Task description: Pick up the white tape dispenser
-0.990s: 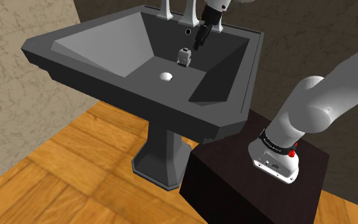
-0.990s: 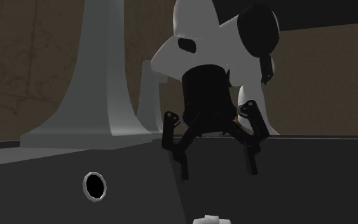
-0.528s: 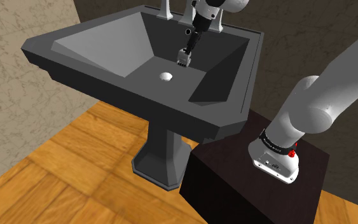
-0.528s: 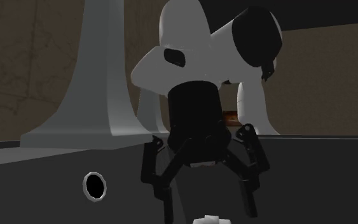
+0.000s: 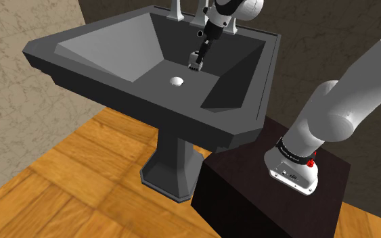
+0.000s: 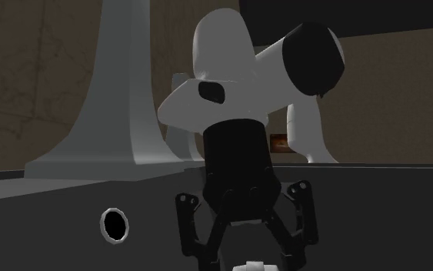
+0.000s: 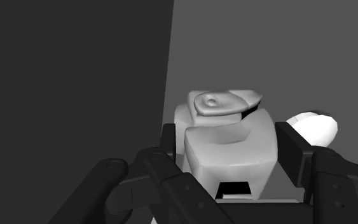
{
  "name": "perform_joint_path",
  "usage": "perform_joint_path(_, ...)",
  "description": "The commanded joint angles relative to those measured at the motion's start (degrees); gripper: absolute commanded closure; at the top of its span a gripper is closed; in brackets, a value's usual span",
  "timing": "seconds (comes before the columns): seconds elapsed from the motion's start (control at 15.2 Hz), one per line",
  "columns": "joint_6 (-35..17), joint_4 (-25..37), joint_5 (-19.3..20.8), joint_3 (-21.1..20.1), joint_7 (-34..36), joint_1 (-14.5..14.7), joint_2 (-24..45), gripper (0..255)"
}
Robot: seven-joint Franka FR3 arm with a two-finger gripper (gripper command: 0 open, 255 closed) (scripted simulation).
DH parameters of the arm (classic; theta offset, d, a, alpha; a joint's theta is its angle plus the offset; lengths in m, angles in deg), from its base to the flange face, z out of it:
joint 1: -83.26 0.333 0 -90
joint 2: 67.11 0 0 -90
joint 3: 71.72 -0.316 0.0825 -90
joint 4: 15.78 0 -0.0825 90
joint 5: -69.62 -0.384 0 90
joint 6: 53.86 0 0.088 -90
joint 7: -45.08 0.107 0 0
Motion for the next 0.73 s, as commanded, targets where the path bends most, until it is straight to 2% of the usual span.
perform_joint_path(0.0, -0.1, -0.1, 0.0, 0.0, 0.0, 0.0, 0.1, 255)
perform_joint_path(0.4, -0.1, -0.2, 0.0, 0.0, 0.0, 0.0, 0.0, 255)
perform_joint_path(0.66, 2.9, 1.7, 1.0, -0.1, 1.1, -0.2, -1.2, 255)
